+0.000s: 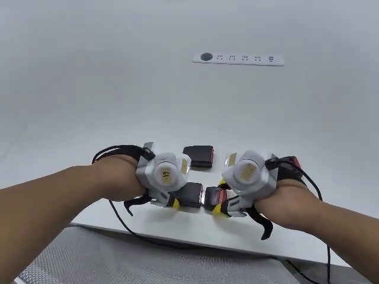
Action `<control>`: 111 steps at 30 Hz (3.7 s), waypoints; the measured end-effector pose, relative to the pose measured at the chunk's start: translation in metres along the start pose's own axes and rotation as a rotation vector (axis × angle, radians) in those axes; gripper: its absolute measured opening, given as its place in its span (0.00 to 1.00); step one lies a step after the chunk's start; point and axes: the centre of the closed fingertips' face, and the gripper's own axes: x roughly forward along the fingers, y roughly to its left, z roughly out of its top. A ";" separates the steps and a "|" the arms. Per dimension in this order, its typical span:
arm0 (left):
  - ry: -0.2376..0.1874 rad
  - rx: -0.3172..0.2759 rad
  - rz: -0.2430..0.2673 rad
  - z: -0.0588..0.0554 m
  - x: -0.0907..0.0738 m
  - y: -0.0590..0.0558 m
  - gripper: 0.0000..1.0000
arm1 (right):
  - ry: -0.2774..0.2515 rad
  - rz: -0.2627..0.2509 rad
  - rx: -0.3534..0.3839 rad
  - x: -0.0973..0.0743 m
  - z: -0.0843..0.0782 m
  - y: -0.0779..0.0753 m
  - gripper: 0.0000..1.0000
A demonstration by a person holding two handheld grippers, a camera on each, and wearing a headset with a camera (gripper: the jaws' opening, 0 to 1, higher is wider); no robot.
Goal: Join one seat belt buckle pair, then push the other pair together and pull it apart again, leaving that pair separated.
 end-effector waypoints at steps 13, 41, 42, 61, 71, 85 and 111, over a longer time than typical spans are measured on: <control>-0.054 -0.005 -0.013 0.000 -0.001 -0.003 0.32 | 0.050 -0.015 -0.084 0.002 -0.005 0.001 0.31; -0.054 -0.027 -0.002 0.001 -0.002 -0.007 0.32 | 0.055 -0.012 -0.073 -0.003 -0.004 0.003 0.31; -0.054 -0.028 -0.002 0.001 -0.002 -0.006 0.32 | 0.056 -0.012 -0.074 -0.003 -0.004 0.003 0.31; -0.073 -0.040 -0.007 0.000 -0.001 -0.004 0.33 | 0.052 -0.009 -0.063 -0.002 -0.002 0.003 0.33; -0.075 -0.065 -0.006 -0.001 -0.001 -0.003 0.34 | 0.053 -0.020 -0.083 -0.001 -0.002 0.002 0.34; -0.103 -0.125 0.025 0.007 -0.014 -0.003 0.36 | -0.006 -0.038 -0.064 -0.010 0.006 0.006 0.37; -0.216 -0.166 0.122 0.033 -0.042 0.056 0.45 | -0.018 -0.114 -0.033 -0.076 -0.021 -0.040 0.34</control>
